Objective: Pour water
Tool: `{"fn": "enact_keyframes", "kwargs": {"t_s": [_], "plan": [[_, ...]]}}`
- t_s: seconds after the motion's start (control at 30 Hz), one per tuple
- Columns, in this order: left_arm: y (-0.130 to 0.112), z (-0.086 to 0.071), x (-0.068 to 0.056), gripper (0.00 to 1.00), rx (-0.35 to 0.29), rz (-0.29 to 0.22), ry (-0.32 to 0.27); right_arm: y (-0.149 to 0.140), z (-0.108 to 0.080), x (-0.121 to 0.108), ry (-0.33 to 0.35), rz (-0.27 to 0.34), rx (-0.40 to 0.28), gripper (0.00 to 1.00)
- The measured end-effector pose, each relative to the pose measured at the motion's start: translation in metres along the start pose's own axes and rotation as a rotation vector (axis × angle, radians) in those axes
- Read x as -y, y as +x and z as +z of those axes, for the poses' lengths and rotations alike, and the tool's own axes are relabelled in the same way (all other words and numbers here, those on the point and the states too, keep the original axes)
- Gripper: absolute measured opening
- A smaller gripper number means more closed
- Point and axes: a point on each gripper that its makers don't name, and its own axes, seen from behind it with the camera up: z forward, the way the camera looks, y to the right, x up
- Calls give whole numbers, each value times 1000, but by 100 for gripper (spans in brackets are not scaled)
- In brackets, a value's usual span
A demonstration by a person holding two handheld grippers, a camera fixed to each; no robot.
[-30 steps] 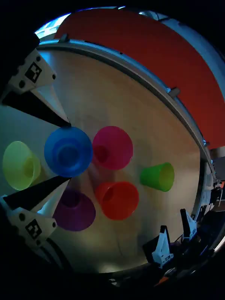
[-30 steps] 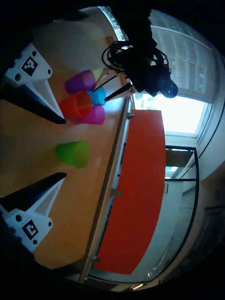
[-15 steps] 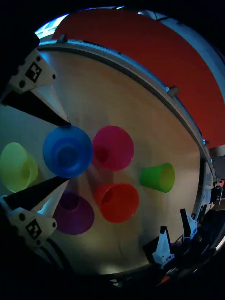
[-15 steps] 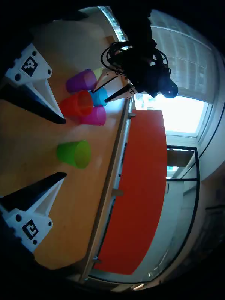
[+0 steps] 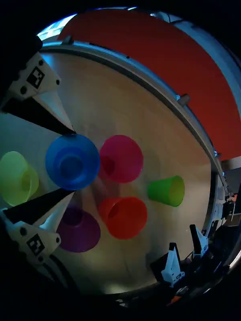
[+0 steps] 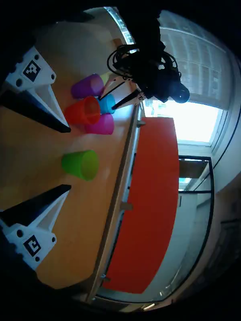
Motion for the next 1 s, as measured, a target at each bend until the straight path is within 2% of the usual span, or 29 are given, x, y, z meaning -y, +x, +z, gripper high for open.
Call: {"fn": "enact_keyframes", "kwargs": {"t_s": [0.3,0.77,1.0], "plan": [[0,-1,0,90,-11,12,9,1,0,0,-2,-3,-1,100],[3,-2,-5,89,-70,-17,39,3,0,2,-3,-6,-1,100],[10,-12,-1,89,-117,-41,62,6,2,3,-5,-17,1,100]]}}
